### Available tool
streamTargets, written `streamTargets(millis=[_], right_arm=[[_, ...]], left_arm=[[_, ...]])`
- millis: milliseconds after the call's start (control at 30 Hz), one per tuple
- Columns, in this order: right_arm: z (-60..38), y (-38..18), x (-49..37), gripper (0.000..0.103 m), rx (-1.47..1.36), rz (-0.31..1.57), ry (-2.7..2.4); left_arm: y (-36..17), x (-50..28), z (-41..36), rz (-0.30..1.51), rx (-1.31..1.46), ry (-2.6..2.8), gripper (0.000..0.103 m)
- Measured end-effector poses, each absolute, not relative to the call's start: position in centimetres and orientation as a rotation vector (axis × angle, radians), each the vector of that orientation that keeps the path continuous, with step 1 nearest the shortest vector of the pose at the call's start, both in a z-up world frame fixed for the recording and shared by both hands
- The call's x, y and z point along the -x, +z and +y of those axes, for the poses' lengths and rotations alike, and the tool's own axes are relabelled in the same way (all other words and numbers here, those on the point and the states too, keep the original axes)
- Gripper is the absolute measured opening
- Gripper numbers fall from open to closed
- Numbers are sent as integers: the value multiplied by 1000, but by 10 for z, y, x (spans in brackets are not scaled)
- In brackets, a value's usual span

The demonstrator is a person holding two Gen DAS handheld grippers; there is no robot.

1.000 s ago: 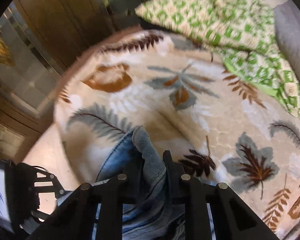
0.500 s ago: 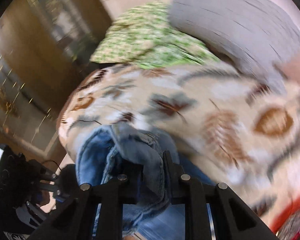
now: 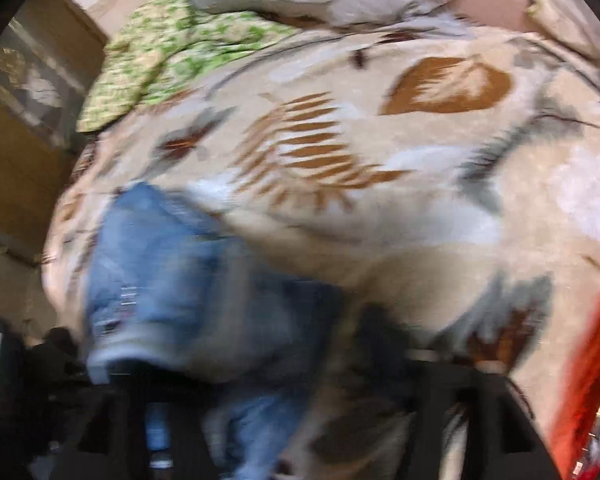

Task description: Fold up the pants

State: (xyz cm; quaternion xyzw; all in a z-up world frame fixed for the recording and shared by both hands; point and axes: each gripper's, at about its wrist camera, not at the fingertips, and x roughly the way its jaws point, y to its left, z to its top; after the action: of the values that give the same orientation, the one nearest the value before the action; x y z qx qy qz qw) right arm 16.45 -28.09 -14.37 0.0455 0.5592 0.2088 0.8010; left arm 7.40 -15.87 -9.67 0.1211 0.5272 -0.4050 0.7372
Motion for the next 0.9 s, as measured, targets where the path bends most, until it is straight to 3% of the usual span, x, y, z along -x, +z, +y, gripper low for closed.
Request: streamTargets(millis=[200,267,333,400,633,900], right_arm=[[-290,-128,-152,74,-114,1166,426],[-296,-119,-146,79,-123,1143,417],[-301,-108,-139,80,-122,1120,396],[-305,-96,-129,80,-118,1100,385],[-318,-60,-97,84,-177,1027,379],[-293,-62,-69,87,-340,1072,487]], left_arm=[[-100,-69,-160,1112,-268,-906,29],[-88,-57,-150,1086,-242,-934,38],[-72,-48,-140,1089,-154,-1008,79],[-53,-40,-125,1055,-95,-1003,99],[-19,-47,-55,1027,-52,-748,100],[-65,-85,-17,1144,83,-491,100]])
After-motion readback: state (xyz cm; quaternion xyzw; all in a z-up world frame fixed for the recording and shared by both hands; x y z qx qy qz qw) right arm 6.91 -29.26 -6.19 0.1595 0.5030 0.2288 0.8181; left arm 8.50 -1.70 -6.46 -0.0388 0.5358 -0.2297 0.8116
